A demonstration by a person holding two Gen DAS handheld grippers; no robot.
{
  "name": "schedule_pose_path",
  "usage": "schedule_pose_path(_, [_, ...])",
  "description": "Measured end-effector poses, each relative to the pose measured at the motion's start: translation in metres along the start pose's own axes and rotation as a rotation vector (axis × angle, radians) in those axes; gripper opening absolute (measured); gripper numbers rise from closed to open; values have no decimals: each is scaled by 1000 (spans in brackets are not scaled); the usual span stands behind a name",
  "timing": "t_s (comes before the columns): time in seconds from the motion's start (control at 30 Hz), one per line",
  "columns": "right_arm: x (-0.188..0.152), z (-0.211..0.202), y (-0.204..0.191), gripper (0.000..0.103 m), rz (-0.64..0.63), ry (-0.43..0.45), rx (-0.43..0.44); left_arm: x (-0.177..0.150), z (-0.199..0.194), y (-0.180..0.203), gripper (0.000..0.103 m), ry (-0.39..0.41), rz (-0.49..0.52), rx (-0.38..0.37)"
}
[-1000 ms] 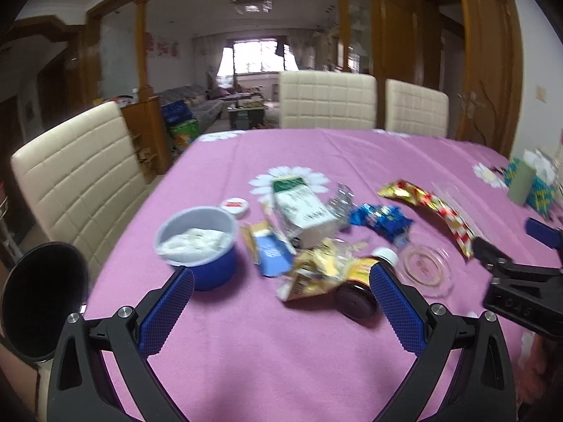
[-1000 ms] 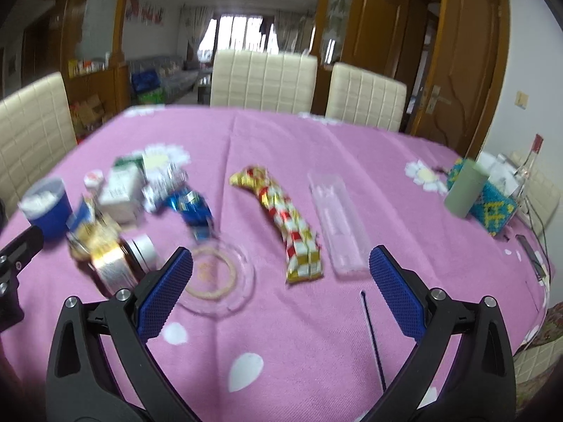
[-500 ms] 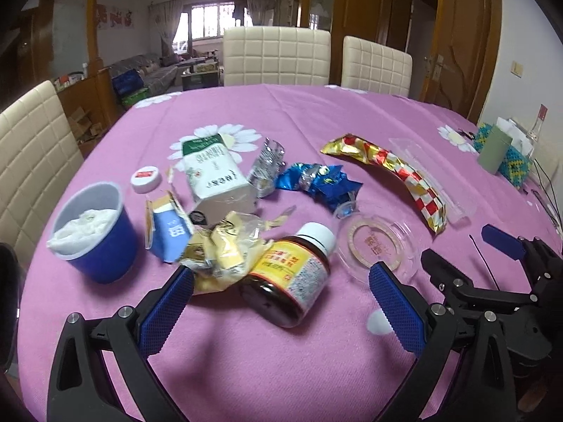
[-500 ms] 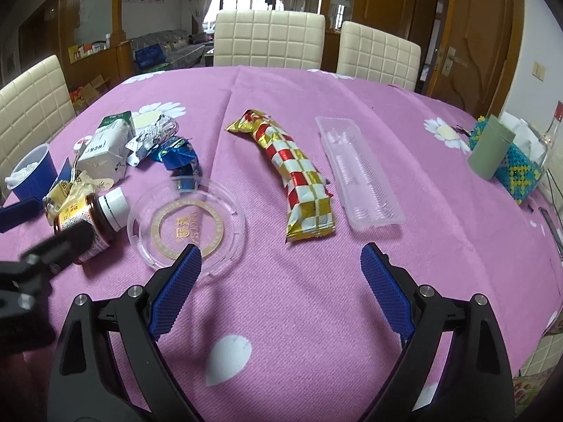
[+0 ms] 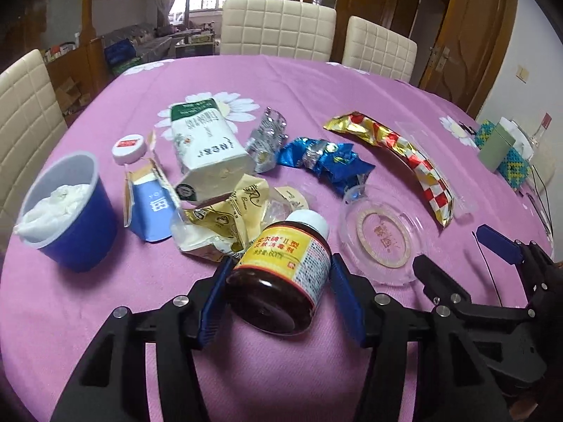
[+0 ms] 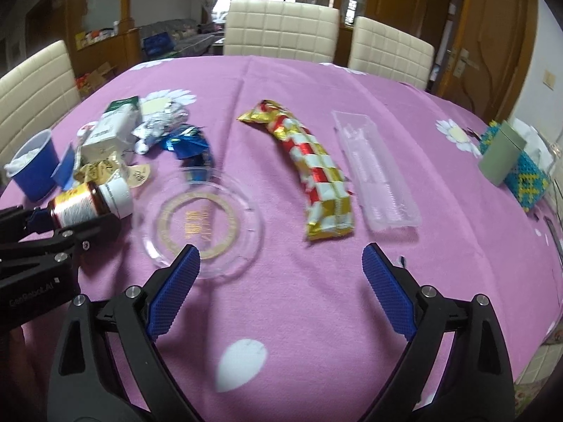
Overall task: Collect trash
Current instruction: 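Grasp the brown medicine bottle with the left tool while the right tool grasps the clear plastic lid, then carry the bottle over the black bin with the left tool while the right tool holds the lid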
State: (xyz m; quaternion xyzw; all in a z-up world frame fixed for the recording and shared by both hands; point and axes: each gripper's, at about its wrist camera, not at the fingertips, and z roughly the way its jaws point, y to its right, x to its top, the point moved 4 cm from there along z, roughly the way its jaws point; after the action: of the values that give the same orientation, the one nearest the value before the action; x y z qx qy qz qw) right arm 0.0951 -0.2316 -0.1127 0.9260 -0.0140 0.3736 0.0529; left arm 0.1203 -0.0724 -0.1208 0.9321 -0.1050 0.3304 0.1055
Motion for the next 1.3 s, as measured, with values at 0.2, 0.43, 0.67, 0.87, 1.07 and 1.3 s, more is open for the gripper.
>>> schedule_pose_path(0.2, [3, 1, -24, 99, -54, -8, 93, -2, -10, -15, 54, 34, -27, 31])
schedule_pose_path(0.43, [11, 27, -38, 99, -49, -128, 170, 0, -17, -19, 53, 70, -23, 49])
schedule_pose_path(0.67, [13, 33, -44, 85, -59, -134, 198, 2, -17, -25, 53, 78, -39, 50])
schedule_pose_path(0.87, [12, 19, -43, 84, -75, -69, 186, 0, -22, -21, 53, 94, -23, 64])
schedule_pose_path(1.07, [9, 6, -50, 84, -126, -27, 146, -4, -32, -20, 50, 112, -5, 78])
schedule_pose_path(1.3, [11, -9, -54, 84, -140, 4, 151, -5, -52, -24, 49, 164, -2, 88])
